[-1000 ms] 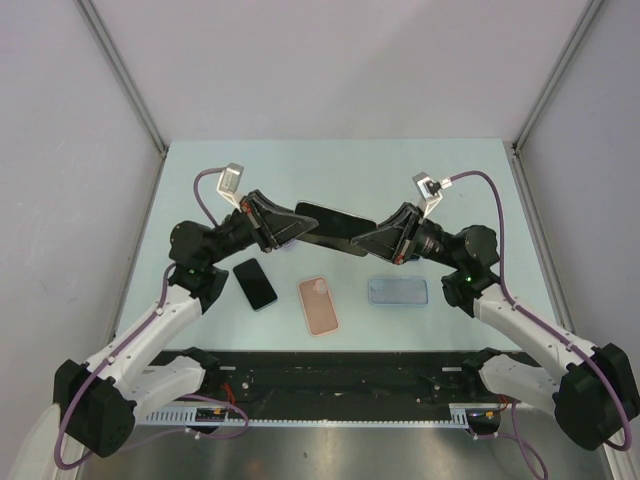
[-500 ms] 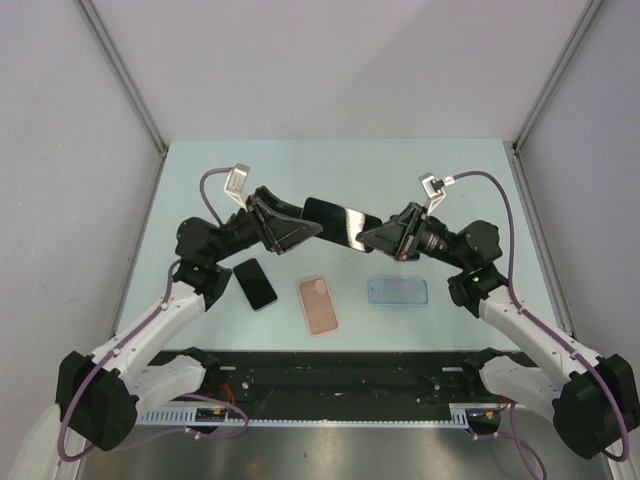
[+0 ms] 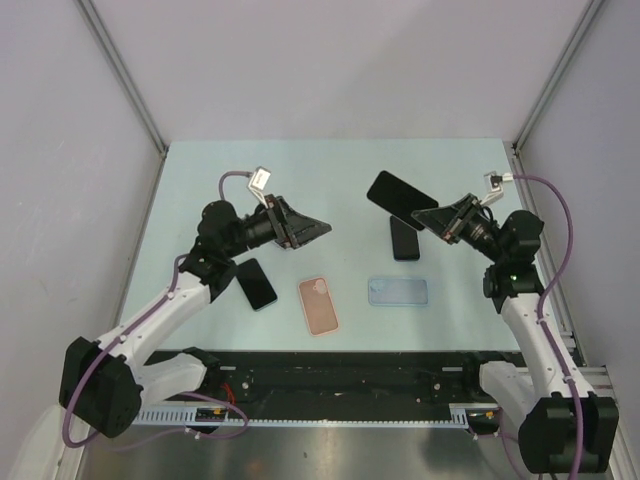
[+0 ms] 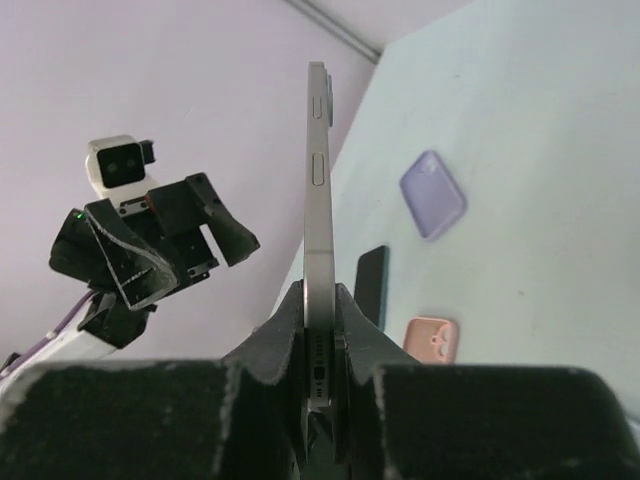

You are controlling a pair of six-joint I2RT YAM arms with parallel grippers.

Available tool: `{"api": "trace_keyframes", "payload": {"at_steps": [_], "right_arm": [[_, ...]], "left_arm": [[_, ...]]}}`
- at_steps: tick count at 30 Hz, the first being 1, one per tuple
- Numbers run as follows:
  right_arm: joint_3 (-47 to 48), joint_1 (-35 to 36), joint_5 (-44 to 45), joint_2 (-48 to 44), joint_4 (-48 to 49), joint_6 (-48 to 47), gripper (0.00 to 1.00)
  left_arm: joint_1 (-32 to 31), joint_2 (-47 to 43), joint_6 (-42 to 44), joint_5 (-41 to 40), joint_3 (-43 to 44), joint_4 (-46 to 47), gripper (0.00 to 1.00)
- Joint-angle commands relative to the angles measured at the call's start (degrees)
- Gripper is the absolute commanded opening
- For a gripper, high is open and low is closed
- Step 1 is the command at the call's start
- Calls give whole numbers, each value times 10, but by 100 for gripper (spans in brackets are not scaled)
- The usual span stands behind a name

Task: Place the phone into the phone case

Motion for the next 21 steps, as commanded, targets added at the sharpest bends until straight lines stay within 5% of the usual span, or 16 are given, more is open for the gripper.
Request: {"api": "trace_keyframes", "payload": {"at_steps": [1,10,21], "right_arm": [[10,-78,-59,-5,-60,-28,0],[10,-161,-74,19,-194,-101,0],[10,-168,-31,29,-290,-173,0]], "left_arm": [[-17,36,81,-43,62,-159,76],[-64,140,117,-107,84,-213,76],[-165,332,168,-209,185,-304,75]]}}
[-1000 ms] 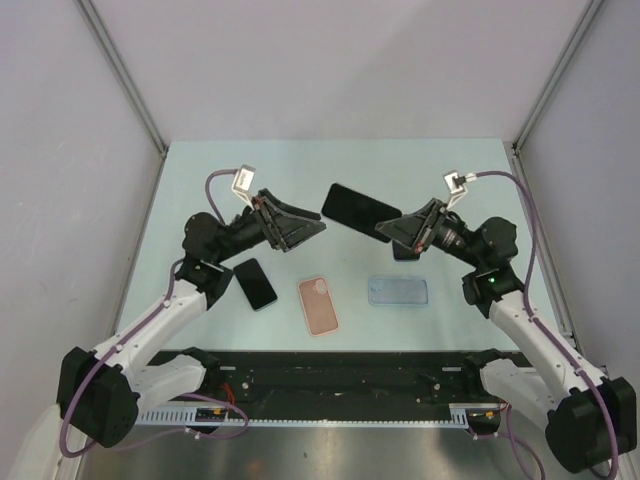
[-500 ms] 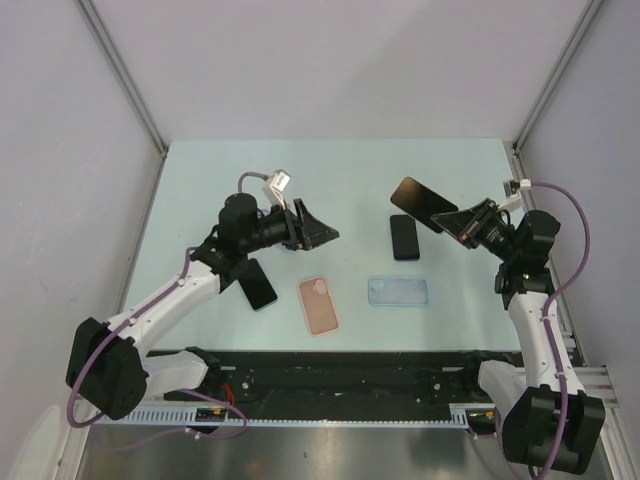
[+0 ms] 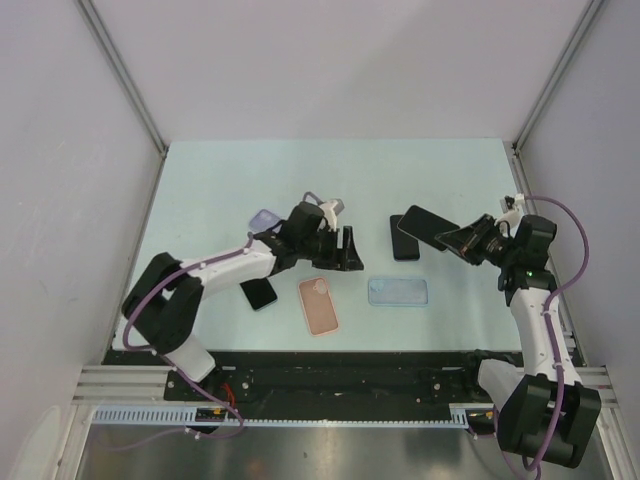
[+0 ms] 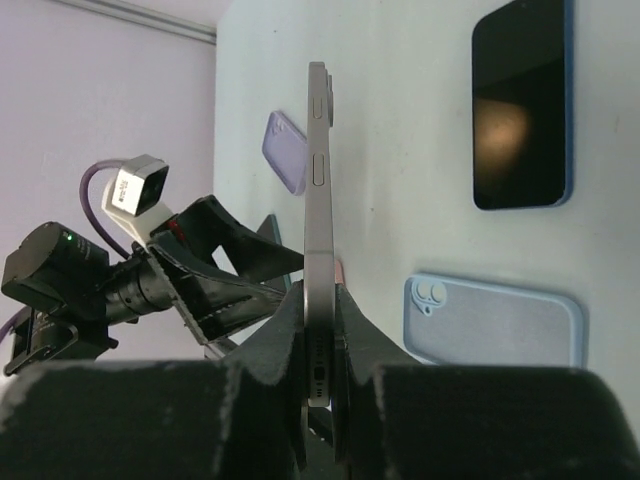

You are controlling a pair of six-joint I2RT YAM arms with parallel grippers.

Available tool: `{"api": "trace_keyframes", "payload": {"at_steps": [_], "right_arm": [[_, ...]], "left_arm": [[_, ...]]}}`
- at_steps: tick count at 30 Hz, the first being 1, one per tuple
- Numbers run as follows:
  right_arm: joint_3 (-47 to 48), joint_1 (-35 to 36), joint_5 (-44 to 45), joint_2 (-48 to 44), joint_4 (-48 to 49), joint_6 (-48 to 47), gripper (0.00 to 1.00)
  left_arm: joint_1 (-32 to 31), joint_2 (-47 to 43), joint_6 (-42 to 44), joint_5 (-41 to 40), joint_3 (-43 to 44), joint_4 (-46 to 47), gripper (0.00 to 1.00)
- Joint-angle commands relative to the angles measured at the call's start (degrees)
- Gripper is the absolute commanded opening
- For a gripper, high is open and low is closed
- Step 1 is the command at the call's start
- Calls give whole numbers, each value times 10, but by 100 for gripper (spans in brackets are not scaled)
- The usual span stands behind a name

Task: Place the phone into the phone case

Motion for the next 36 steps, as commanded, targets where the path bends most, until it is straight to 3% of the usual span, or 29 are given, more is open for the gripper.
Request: {"api": "trace_keyframes", "payload": {"at_steps": [1,9,12,22,25,32,36], "right_arm": [[11,-3,3,-2,-17,-36,0],[7,-2,24,3,-43,-60,0],[4,-1,22,6,-41,-63,0],[-6,1,25,10,-30,-62,0],[-10,2,27,10,-28,-64,0],[-16,4,25,18,-14,-60,0],[-16,9,25,24,-10,-63,0]], "left_arm": [[-40,53,35,-57,50,-40,74],[-110,150,60,-168,131,-105,66],[-129,178,58,-170,154,-110,63],[-146,218,51,-242,178,-128,57],[-147,230,51,-251,185,-129,50],[-146,266,47,-247,212,-135,22],[-141,260,50,-261,210,-138,12]]}}
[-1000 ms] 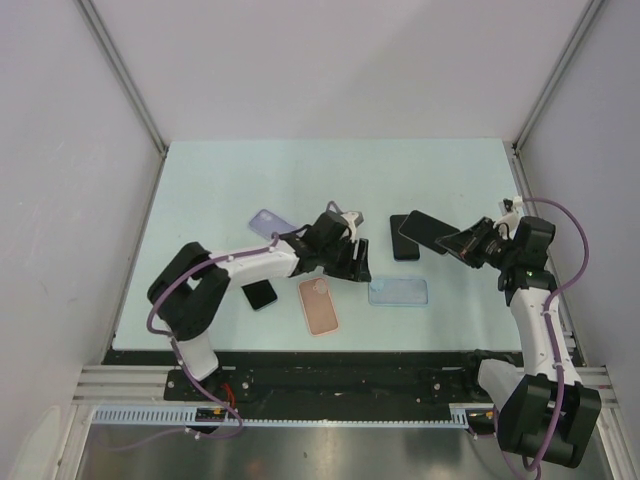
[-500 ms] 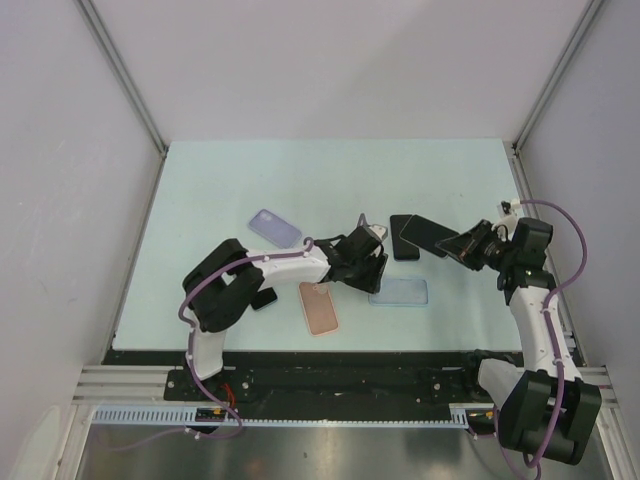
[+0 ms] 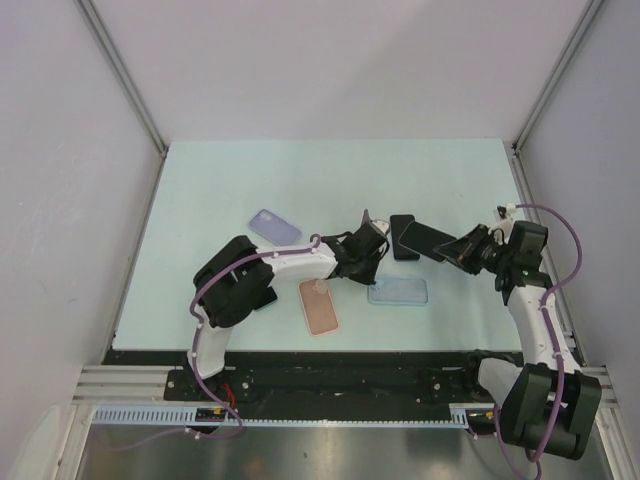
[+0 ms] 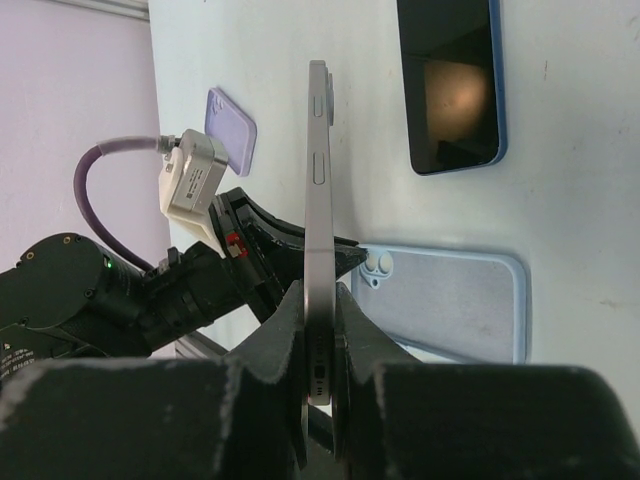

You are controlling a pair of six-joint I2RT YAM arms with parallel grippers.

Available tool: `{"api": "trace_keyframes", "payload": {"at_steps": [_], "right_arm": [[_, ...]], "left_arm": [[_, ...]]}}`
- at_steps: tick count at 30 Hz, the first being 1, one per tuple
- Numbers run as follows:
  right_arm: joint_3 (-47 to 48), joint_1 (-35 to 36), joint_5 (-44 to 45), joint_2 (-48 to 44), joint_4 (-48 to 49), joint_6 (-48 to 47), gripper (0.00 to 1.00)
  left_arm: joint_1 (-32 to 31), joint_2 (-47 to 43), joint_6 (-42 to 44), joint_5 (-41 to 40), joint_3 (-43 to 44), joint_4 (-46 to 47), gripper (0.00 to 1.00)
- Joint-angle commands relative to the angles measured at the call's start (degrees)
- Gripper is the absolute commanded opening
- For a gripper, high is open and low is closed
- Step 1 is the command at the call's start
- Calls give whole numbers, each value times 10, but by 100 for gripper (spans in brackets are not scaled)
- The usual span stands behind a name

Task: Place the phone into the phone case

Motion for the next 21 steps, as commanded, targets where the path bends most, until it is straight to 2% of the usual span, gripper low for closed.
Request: {"api": "trace_keyframes", "payload": {"at_steps": [1,5,15,21], "right_arm": [[6,6,-10,1,44,-5,0],[6,11,-11,7,52,-3,0],[6,29,-5,22,59,-5,0],[4,38,-14,28,67,-1,0]], "left_arm": [[4,8,-2,-30,3,-26,10],[15,-19,-4,-43,-13,-27,4],[29,-84,-1,-66,-67,-28,1],[28,-120,37,-77,-104,-26,1]]}}
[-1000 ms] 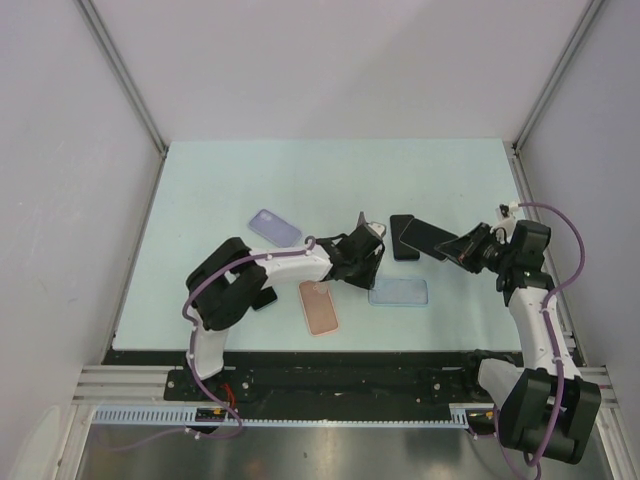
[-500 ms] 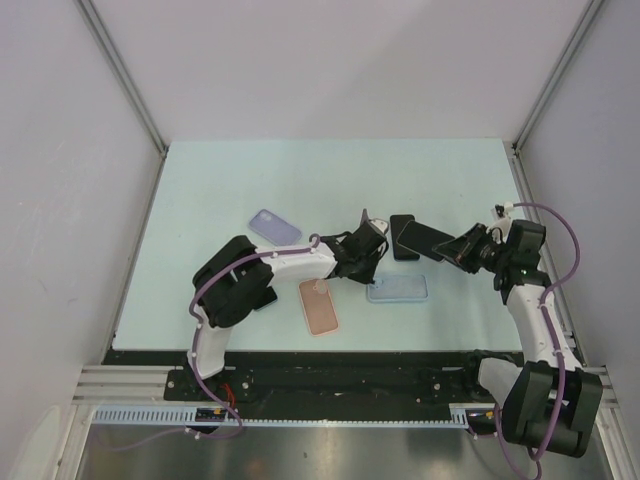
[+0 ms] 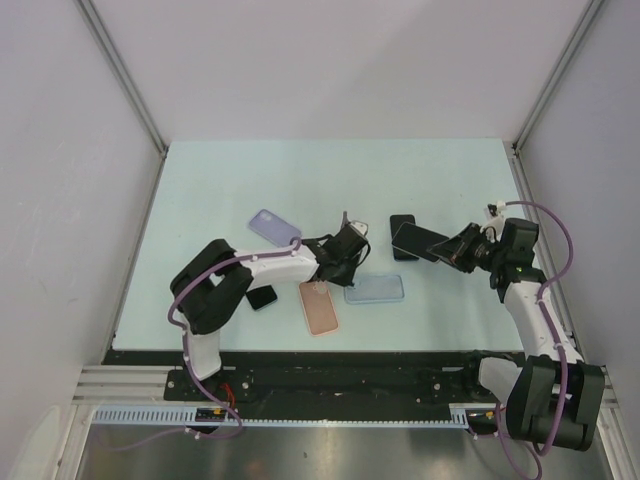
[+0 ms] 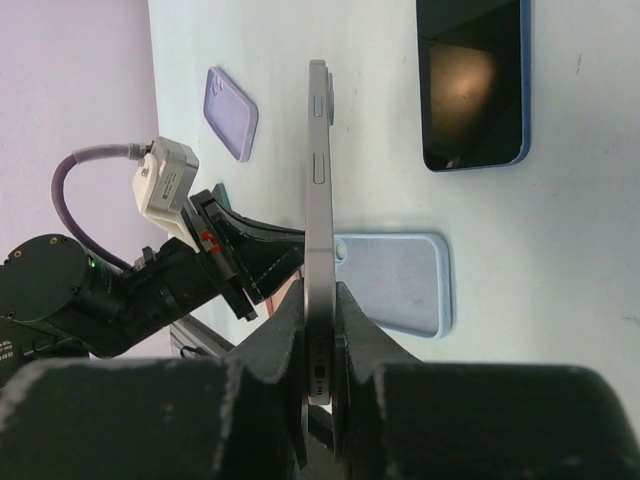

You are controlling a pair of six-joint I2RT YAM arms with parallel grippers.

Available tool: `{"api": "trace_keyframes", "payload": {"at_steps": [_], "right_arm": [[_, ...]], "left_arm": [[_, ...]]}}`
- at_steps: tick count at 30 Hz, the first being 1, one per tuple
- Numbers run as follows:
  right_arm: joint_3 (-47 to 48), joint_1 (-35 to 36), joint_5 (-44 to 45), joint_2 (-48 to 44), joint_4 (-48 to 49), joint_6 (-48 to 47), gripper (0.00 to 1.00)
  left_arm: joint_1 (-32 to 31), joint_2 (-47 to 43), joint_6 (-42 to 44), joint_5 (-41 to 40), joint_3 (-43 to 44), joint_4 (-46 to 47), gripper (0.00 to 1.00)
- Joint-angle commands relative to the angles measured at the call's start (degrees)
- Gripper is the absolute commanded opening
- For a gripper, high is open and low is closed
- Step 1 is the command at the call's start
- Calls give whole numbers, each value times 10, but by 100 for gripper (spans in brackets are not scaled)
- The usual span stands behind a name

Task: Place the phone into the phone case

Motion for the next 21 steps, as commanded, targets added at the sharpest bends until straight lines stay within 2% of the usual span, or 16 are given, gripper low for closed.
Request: {"api": "trace_keyframes", "payload": {"at_steps": [1,9,21], "right_arm": [[3,7,-21,5,50,1,0],[3,19,-14,8,52,4,0],[3,33,-14,13,43,-7,0]], "left_arm": [[2,-54,37,-24,-26,-7,1],[0,-92,52,-46,-67,-5,1],[-11,-71,66,-46,-68,8,9]]}}
